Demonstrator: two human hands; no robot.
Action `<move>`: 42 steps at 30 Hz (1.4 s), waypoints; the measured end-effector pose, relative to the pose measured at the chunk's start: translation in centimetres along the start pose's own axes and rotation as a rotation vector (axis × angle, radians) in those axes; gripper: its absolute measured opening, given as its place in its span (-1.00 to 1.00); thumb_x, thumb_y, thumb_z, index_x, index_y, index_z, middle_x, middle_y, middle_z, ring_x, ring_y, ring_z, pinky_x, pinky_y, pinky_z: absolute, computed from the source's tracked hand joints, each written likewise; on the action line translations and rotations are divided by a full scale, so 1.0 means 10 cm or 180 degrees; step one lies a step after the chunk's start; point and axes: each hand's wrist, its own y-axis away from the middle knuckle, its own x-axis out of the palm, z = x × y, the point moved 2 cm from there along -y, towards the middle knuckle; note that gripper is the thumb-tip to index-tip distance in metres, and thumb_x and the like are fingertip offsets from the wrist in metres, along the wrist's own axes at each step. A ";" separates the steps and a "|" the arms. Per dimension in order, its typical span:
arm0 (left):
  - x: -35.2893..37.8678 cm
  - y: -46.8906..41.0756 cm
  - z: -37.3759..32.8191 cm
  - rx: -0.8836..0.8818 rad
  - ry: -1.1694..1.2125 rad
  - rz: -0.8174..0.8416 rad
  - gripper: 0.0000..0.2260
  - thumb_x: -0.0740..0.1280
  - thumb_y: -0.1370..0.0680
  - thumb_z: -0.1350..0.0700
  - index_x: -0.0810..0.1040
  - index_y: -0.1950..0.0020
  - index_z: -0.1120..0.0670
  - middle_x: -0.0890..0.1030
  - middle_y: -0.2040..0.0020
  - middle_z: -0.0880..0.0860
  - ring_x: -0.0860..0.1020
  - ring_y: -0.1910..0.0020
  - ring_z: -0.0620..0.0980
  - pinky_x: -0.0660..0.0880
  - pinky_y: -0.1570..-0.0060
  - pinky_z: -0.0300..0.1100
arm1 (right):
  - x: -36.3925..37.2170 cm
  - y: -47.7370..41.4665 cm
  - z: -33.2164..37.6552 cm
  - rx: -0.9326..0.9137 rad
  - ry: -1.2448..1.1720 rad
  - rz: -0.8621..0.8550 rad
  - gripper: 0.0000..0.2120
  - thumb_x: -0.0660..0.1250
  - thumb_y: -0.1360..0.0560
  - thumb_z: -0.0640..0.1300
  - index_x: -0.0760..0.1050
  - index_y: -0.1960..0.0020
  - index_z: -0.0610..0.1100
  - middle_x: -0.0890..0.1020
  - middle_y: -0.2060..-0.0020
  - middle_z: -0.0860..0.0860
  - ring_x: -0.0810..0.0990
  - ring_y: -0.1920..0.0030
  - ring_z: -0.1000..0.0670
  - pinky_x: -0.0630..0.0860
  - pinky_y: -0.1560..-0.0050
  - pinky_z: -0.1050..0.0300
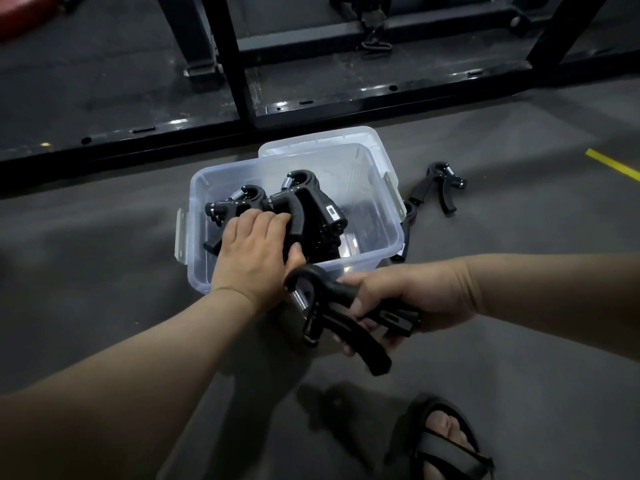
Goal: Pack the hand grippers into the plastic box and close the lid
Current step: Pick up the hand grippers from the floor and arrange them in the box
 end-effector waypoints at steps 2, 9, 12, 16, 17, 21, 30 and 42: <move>-0.01 0.00 -0.01 0.0010 0.0037 0.0065 -0.45 0.07 -0.47 -0.14 0.47 -0.31 0.13 0.54 -0.18 0.09 0.37 -0.27 0.17 0.14 -0.31 0.00 | -0.02 0.03 0.13 -0.0241 -0.0008 0.0065 -0.64 0.22 -0.51 -0.22 0.41 -0.31 -0.13 0.53 -0.09 -0.25 0.55 -0.20 -0.24 0.42 -0.06 -0.11; 0.03 -0.01 0.02 0.0150 -0.0028 0.0089 -0.37 0.14 -0.38 -0.25 0.48 -0.26 0.15 0.55 -0.14 0.14 0.41 -0.22 0.20 0.24 -0.25 0.09 | -0.13 0.00 0.25 -0.0690 -0.0982 -0.0202 -0.63 0.13 -0.58 -0.24 0.36 -0.38 -0.21 0.55 -0.22 -0.22 0.56 -0.24 -0.23 0.61 0.09 -0.02; 0.00 0.00 0.00 0.0098 -0.0072 0.0020 -0.51 0.12 -0.48 -0.14 0.51 -0.23 0.16 0.56 -0.13 0.16 0.41 -0.22 0.22 0.27 -0.23 0.10 | -0.14 -0.06 0.29 -0.0850 -0.1320 -0.0532 -0.62 0.18 -0.61 -0.17 0.41 -0.38 -0.29 0.55 -0.16 -0.16 0.59 -0.03 -0.11 0.65 0.17 0.05; -0.02 0.00 -0.01 0.0074 -0.0069 0.0057 -0.59 0.14 -0.47 -0.08 0.51 -0.13 0.17 0.55 -0.09 0.16 0.43 -0.18 0.21 0.30 -0.21 0.09 | -0.24 -0.10 0.40 -0.1083 -0.1247 -0.1079 -0.62 0.29 -0.54 -0.28 0.41 -0.33 -0.39 0.62 -0.09 -0.23 0.65 0.05 -0.12 0.67 0.11 0.01; -0.02 -0.01 0.00 0.0070 -0.0067 0.0117 -0.58 0.14 -0.47 -0.07 0.52 -0.16 0.16 0.55 -0.11 0.14 0.43 -0.19 0.20 0.31 -0.21 0.09 | -0.26 -0.11 0.42 -0.1119 -0.1201 -0.1208 -0.64 0.28 -0.53 -0.32 0.42 -0.30 -0.39 0.63 -0.09 -0.26 0.66 0.06 -0.15 0.67 0.19 0.03; -0.06 -0.03 -0.01 0.0059 -0.0145 0.0396 -0.56 0.13 -0.48 -0.07 0.52 -0.26 0.09 0.54 -0.16 0.07 0.42 -0.22 0.16 0.29 -0.23 0.05 | -0.33 -0.10 0.56 -0.1184 -0.1009 -0.1708 -0.74 0.23 -0.48 -0.37 0.48 -0.15 -0.35 0.64 0.19 -0.18 0.67 0.25 -0.04 0.64 -0.01 -0.11; -0.29 -0.07 0.19 0.1053 -0.0785 0.0868 -0.62 0.13 -0.50 -0.01 0.57 -0.19 0.10 0.59 -0.09 0.04 0.50 -0.13 0.13 0.35 -0.13 0.01 | -0.60 -0.10 0.85 -0.0962 -0.0516 -0.2275 -0.91 0.23 -0.47 -0.29 0.49 0.14 -0.16 0.60 0.24 -0.11 0.65 0.21 -0.03 0.56 0.18 0.09; -0.36 -0.40 0.29 0.1868 -0.0830 0.1329 -0.55 0.16 -0.55 -0.05 0.34 -0.41 0.07 0.50 -0.23 0.05 0.43 -0.20 0.12 0.36 -0.26 0.01 | -0.50 -0.35 1.15 -0.0433 0.1542 -0.2662 -0.88 0.29 -0.47 -0.20 0.50 0.01 -0.20 0.53 0.29 -0.09 0.46 0.36 -0.03 0.37 0.45 0.23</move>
